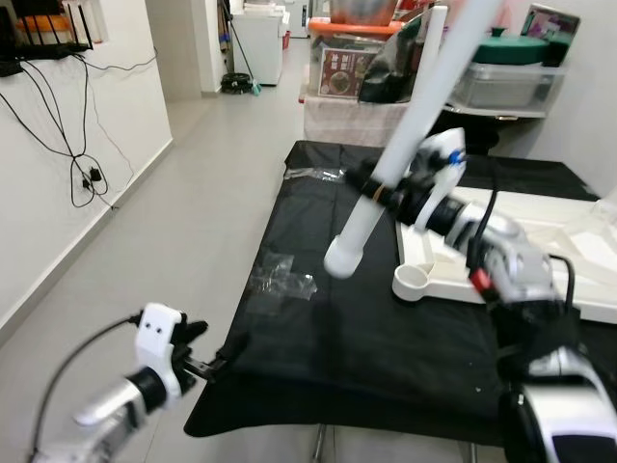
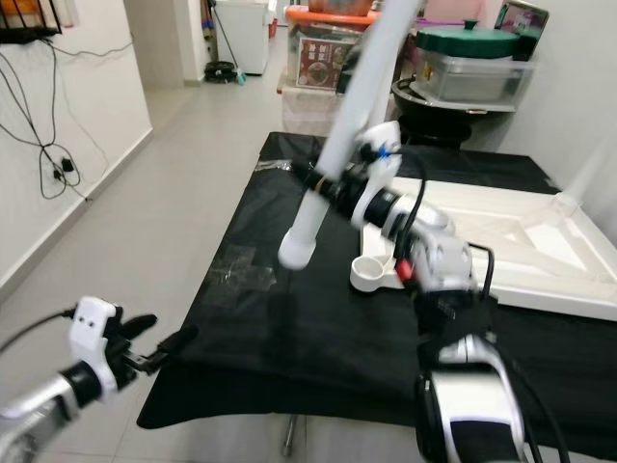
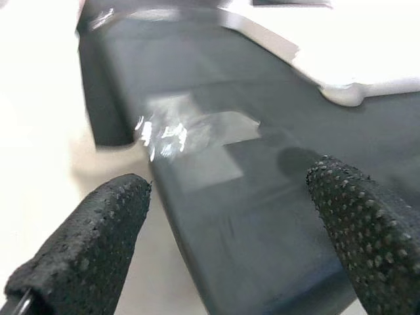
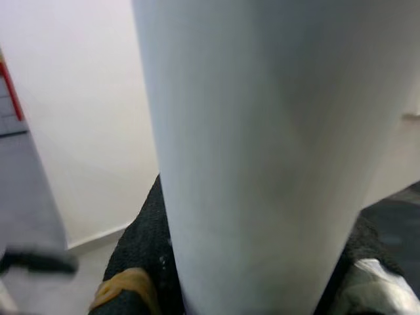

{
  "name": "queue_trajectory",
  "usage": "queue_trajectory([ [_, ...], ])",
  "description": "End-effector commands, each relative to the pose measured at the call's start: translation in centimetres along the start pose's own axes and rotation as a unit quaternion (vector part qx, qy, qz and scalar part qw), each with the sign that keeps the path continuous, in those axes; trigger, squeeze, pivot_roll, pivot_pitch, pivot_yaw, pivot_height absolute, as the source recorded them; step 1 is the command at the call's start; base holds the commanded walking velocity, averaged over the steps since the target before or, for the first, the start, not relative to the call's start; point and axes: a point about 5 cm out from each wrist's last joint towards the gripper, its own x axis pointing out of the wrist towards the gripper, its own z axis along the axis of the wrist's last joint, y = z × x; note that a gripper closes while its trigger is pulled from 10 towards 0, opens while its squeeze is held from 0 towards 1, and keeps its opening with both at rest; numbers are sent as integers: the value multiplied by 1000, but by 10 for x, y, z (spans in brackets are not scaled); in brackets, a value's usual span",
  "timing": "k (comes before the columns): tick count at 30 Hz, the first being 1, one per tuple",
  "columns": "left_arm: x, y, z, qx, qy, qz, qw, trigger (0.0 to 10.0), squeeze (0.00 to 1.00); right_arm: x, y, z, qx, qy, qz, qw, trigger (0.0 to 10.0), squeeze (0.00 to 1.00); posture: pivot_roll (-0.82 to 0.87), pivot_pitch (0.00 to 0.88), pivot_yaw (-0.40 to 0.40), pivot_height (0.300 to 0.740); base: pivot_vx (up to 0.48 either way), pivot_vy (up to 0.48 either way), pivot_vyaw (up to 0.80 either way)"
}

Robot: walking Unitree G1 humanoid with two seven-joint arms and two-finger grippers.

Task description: Building children table

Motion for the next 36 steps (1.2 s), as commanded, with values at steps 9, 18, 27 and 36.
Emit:
queue_trajectory([
  [9,18,10,28,128,-3,-10,992,10000,0,25,51,-6,27,10,102,994,0,0,69,0,-34,740,0,0,0],
  [18,23,-12,15,92,16,-93,991,10000,0,41,69,8,17,-13,123,992,0,0,61,0,-28,740,0,0,0],
  [27,24,-15,9,85,19,-101,991,10000,0,50,71,26,10,-44,116,992,0,0,68,0,-35,740,0,0,0],
  [36,25,-10,8,93,25,-96,991,10000,0,50,89,20,30,-39,152,987,0,0,64,0,-31,740,0,0,0],
])
